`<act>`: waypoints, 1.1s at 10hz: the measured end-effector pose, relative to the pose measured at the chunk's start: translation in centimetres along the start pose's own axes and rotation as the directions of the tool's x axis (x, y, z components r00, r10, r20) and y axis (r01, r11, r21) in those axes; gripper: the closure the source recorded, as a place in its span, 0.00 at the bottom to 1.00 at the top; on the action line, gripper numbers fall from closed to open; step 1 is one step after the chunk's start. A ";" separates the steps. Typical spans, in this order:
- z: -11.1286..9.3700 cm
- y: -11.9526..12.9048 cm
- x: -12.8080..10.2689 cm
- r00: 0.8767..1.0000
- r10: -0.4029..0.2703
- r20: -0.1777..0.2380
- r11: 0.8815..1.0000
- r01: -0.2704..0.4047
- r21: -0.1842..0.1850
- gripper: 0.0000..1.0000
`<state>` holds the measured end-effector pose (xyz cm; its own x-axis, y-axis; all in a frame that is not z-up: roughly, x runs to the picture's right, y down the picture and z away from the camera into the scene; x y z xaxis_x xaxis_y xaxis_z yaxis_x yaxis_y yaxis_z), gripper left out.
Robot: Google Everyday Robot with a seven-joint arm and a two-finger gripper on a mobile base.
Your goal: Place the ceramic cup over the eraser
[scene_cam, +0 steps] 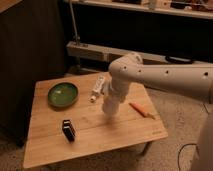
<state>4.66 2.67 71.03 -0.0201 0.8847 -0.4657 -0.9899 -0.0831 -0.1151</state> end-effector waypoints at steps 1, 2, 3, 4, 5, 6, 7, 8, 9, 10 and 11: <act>-1.5 0.4 -0.4 0.999 -0.023 0.022 1.000 0.023 -0.014 1.00; -3.4 1.3 -0.8 0.997 -0.065 0.050 0.997 0.066 -0.027 1.00; -4.5 2.2 -0.8 0.993 -0.101 0.067 0.994 0.104 -0.036 1.00; -6.3 3.6 -0.6 0.985 -0.148 0.092 0.987 0.154 -0.056 1.00; -8.0 4.4 -0.4 0.975 -0.186 0.118 0.978 0.195 -0.071 1.00; -10.3 5.2 0.0 0.961 -0.231 0.151 0.965 0.246 -0.089 1.00; -12.0 6.5 0.6 0.943 -0.281 0.178 0.947 0.303 -0.107 1.00; -12.9 7.4 1.1 0.928 -0.318 0.193 0.931 0.344 -0.120 1.00; -13.9 8.7 2.1 0.901 -0.380 0.209 0.900 0.412 -0.142 1.00; -14.5 9.5 2.9 0.875 -0.433 0.218 0.867 0.470 -0.165 1.00; -14.7 10.4 3.4 0.846 -0.484 0.222 0.829 0.525 -0.193 1.00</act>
<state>-3.62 -1.95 55.32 0.4307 0.8910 -0.1434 -0.8043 0.3069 -0.5088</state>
